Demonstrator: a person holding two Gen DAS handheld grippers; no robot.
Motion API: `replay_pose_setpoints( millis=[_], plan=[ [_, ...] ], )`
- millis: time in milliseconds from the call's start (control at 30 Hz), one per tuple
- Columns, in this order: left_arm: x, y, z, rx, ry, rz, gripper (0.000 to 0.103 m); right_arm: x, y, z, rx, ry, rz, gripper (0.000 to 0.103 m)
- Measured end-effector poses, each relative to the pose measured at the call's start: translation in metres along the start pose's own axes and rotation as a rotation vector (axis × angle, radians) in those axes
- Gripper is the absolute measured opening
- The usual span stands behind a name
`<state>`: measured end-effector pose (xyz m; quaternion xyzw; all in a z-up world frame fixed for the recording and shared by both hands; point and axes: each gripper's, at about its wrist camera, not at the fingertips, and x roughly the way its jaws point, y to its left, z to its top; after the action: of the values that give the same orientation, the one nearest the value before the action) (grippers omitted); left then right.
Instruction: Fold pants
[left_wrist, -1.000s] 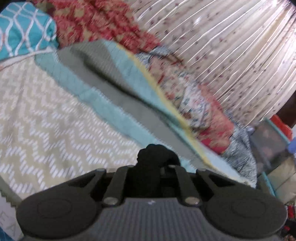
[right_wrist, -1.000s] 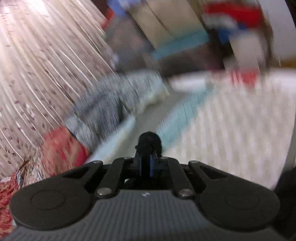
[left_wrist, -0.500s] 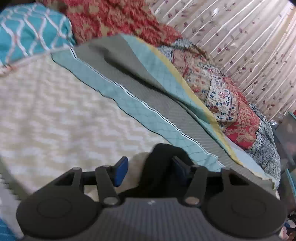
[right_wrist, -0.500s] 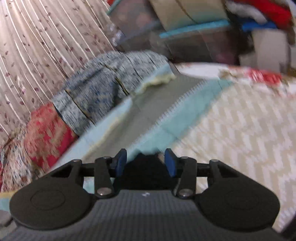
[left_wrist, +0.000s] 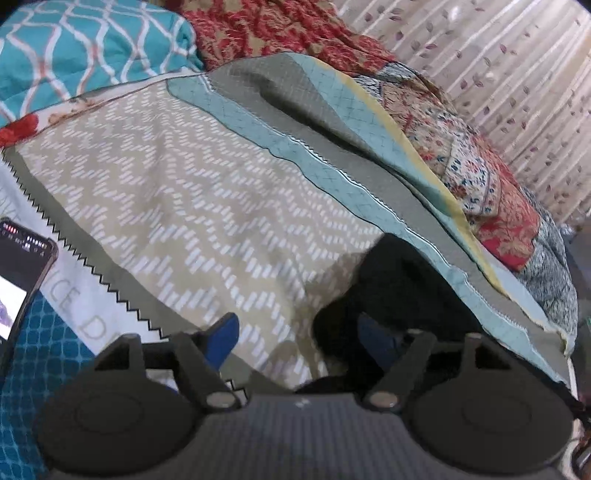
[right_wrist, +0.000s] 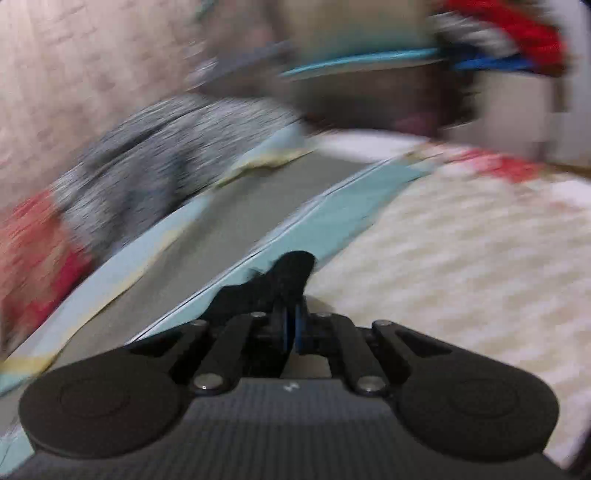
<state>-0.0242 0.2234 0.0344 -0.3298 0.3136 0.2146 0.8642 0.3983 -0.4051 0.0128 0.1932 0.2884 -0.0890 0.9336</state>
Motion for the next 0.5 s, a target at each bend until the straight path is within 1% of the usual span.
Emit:
replay_pose_setpoints(
  millis=[33, 67, 100, 133, 167, 200, 267, 300, 333, 367, 400, 433, 467, 500],
  plan=[
    [0.000, 0.000, 0.000, 0.009, -0.003, 0.007, 0.073, 0.003, -0.011, 0.006, 0.017, 0.000, -0.073, 0.012],
    [-0.001, 0.000, 0.000, 0.010, -0.007, 0.010, 0.073, 0.005, -0.020, 0.008, 0.038, 0.013, -0.115, 0.026],
    [-0.001, 0.002, 0.000, 0.007, -0.007, 0.008, 0.073, 0.006, -0.028, 0.008, 0.070, 0.042, -0.137, 0.044],
    [-0.002, 0.004, -0.001, 0.005, -0.006, 0.005, 0.073, 0.003, -0.035, 0.007, 0.094, 0.070, -0.131, 0.047],
    [-0.002, 0.006, -0.002, 0.004, -0.003, 0.008, 0.073, -0.008, -0.040, 0.003, 0.103, 0.057, -0.108, 0.047],
    [-0.002, 0.008, -0.003, 0.006, 0.004, 0.010, 0.073, -0.022, -0.041, -0.002, 0.097, 0.024, -0.081, 0.047],
    [-0.002, 0.011, -0.008, 0.007, 0.039, -0.008, 0.075, -0.049, -0.032, -0.012, 0.060, -0.012, -0.013, 0.047],
    [-0.001, 0.013, -0.011, 0.003, 0.064, -0.024, 0.082, -0.056, -0.025, -0.017, 0.043, -0.009, 0.028, 0.047],
    [0.001, 0.014, -0.015, -0.007, 0.102, -0.049, 0.087, -0.064, -0.015, -0.024, 0.027, 0.001, 0.073, 0.047],
    [0.004, 0.015, -0.020, -0.020, 0.137, -0.069, 0.095, -0.073, 0.001, -0.031, 0.001, 0.020, 0.123, 0.047],
    [0.005, 0.016, -0.025, -0.033, 0.162, -0.088, 0.094, -0.083, 0.020, -0.040, -0.041, 0.045, 0.189, 0.047],
    [0.004, 0.015, -0.034, -0.040, 0.166, -0.106, 0.092, -0.092, 0.040, -0.048, -0.092, 0.068, 0.257, 0.047],
    [0.002, 0.012, -0.041, -0.032, 0.158, -0.114, 0.082, -0.105, 0.068, -0.059, -0.159, 0.099, 0.341, 0.047],
    [-0.003, 0.006, -0.048, 0.001, 0.139, -0.114, 0.071, -0.118, 0.099, -0.071, -0.234, 0.143, 0.433, 0.047]
  ],
)
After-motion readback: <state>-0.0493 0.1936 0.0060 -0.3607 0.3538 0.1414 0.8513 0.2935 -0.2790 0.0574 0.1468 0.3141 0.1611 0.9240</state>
